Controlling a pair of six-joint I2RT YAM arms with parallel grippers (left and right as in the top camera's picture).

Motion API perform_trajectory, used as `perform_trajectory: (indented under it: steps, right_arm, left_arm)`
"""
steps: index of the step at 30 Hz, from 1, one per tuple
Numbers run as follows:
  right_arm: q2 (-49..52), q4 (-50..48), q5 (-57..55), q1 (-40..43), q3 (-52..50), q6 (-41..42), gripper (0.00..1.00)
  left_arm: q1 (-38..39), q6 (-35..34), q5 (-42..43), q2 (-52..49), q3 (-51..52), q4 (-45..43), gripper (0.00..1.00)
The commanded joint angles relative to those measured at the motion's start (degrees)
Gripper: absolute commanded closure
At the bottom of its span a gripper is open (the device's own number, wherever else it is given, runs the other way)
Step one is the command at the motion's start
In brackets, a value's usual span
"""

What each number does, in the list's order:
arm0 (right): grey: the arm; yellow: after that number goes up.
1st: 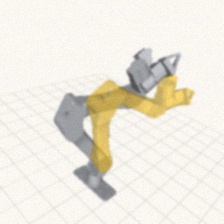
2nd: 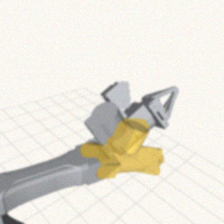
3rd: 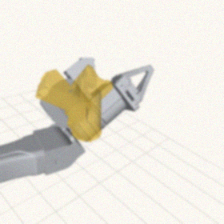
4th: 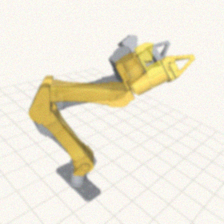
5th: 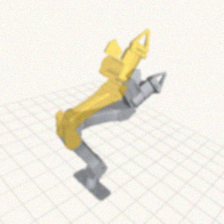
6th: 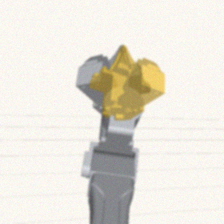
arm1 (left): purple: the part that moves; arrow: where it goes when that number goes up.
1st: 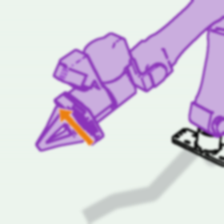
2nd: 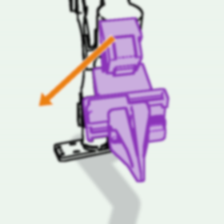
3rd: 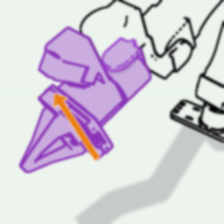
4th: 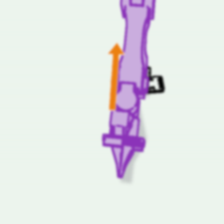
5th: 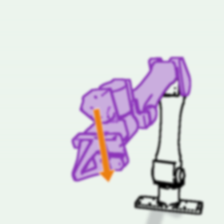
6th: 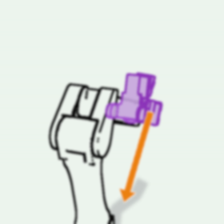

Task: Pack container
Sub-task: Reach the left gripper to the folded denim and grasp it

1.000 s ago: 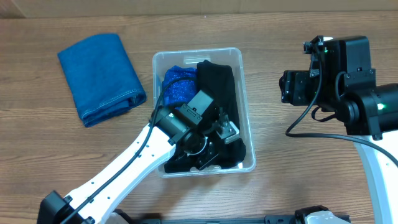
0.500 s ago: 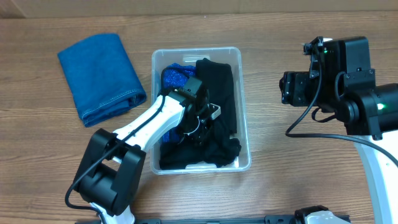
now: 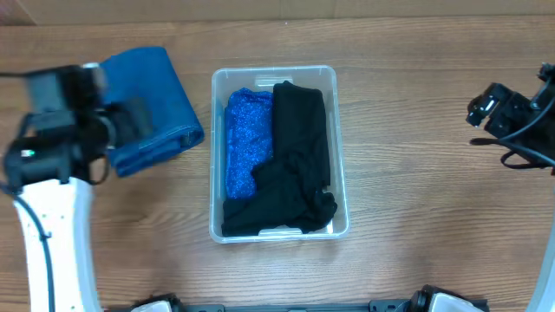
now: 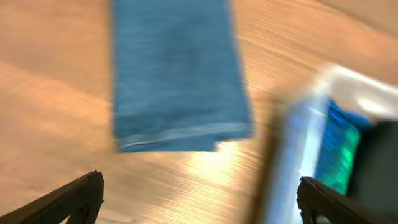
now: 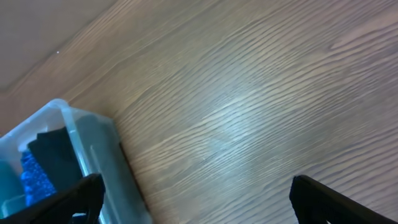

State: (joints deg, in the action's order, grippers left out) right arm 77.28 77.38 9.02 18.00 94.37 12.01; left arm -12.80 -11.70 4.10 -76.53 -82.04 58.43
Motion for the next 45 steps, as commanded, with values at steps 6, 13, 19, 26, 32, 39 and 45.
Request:
perform_trajectory:
  steps: [6,13,19,26,32,39,45]
  right_arm:
    - [3.7,-0.1,1.7,-0.3,0.1,0.2,0.00]
    - [3.9,-1.0,1.5,-0.3,0.1,-1.6,0.00]
    - [3.9,-1.3,0.9,-0.3,0.1,-2.4,0.00]
    - [3.9,-1.4,0.9,-0.3,0.1,-2.4,0.00]
    - [3.9,-1.0,1.0,-0.3,0.1,-2.4,0.00]
    - [3.9,-0.7,1.0,-0.3,0.1,-2.4,0.00]
    - [3.9,-0.5,1.0,-0.3,0.1,-2.4,0.00]
  left_arm:
    - [-17.0,0.6,13.2,-22.7,-0.4,-10.1,0.00]
    - [-18.9,1.0,14.3,-37.6,-0.4,-26.0,0.00]
    - [-19.4,2.8,31.6,-47.8,-0.4,-37.3,0.00]
    - [-16.4,1.9,45.8,-55.0,-0.4,-42.6,0.18]
    - [-15.6,-2.7,60.5,-53.5,-0.4,-43.1,0.96]
    - [-15.3,-5.2,60.0,-25.4,-0.7,-40.7,0.96]
    - [-8.8,-14.3,57.9,0.3,-0.7,-42.2,0.96]
